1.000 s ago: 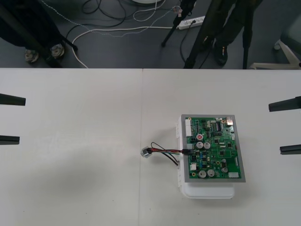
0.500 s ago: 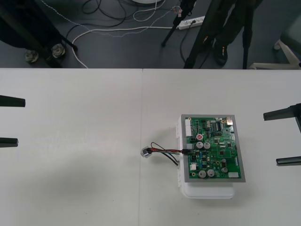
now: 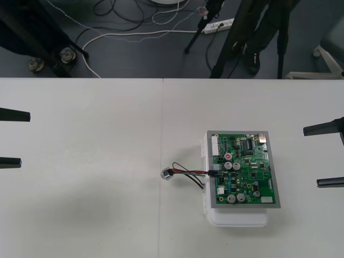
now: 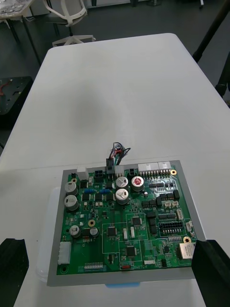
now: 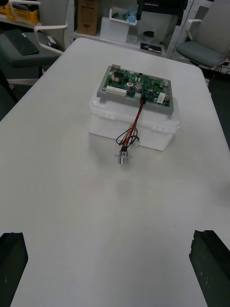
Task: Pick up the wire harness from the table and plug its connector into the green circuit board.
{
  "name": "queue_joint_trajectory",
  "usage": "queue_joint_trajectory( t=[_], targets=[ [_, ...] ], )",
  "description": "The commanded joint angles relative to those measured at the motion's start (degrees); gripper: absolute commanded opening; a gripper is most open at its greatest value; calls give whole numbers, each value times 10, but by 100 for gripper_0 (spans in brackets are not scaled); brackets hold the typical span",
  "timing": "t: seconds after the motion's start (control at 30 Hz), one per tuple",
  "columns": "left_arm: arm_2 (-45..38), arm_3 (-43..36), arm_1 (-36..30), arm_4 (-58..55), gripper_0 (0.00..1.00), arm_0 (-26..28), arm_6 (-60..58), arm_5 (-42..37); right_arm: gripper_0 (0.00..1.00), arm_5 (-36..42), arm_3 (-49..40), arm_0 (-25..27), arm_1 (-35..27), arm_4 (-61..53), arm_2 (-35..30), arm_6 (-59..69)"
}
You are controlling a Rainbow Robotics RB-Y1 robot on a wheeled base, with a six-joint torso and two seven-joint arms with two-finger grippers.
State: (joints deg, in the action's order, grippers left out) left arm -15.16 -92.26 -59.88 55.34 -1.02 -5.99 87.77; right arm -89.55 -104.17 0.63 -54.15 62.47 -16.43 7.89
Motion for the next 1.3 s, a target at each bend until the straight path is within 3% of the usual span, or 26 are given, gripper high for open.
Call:
queue_joint_trajectory(
  t=[0.03, 1.3],
  targets=[
    [0, -14, -19, -10, 100, 8, 27, 22, 100, -5, 3, 7, -8, 2, -25, -14],
    [4, -14, -18, -10, 100, 8, 28, 22, 100, -5, 21, 6, -25, -2, -8, -22]
  ],
)
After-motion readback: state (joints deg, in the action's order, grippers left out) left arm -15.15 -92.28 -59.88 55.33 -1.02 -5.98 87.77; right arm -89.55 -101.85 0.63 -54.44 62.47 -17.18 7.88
